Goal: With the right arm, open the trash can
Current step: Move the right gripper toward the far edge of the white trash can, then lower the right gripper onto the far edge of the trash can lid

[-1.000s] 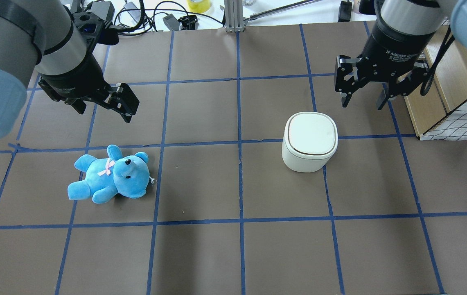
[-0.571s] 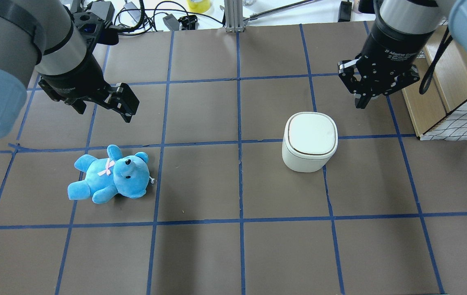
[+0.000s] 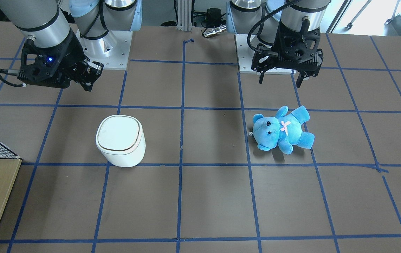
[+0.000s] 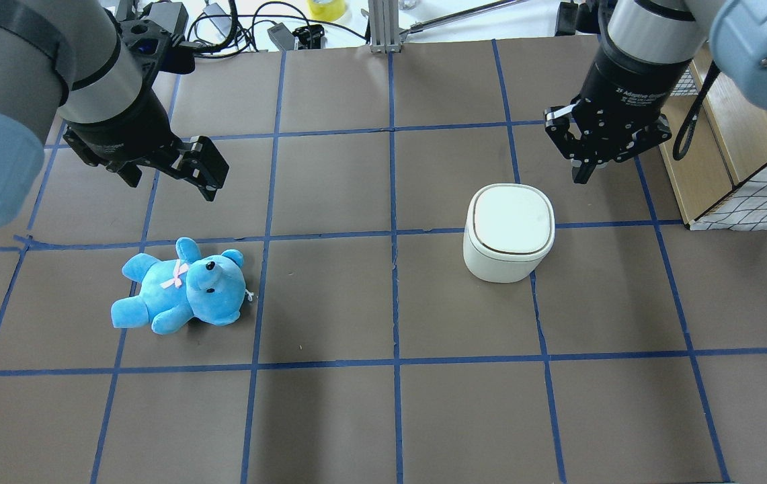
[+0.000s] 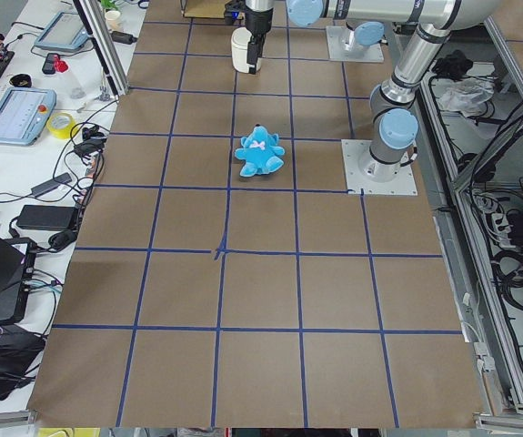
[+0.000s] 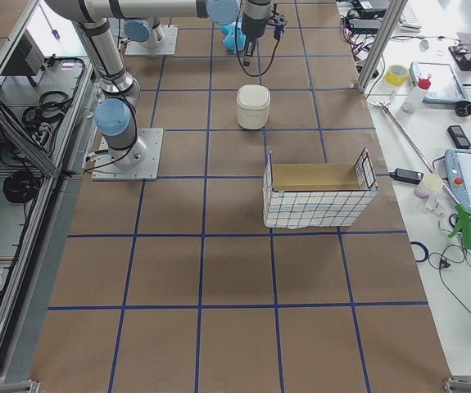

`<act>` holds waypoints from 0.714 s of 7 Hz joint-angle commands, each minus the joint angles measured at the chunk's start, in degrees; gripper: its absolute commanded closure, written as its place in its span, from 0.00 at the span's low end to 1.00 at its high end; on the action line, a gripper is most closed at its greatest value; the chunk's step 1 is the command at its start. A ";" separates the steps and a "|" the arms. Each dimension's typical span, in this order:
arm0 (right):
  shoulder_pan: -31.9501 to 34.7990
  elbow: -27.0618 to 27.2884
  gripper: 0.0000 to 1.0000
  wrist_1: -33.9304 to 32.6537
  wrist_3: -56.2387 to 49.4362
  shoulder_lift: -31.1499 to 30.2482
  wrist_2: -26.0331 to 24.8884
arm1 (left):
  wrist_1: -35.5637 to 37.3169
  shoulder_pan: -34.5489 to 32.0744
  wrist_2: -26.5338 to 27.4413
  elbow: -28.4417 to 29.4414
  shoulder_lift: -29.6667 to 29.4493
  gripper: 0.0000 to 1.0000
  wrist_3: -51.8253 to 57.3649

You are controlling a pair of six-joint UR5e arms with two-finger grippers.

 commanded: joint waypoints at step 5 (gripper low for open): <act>0.01 11.83 1.00 -19.57 -1.04 5.19 0.08 | 0.00 0.00 0.00 0.00 0.00 0.00 0.00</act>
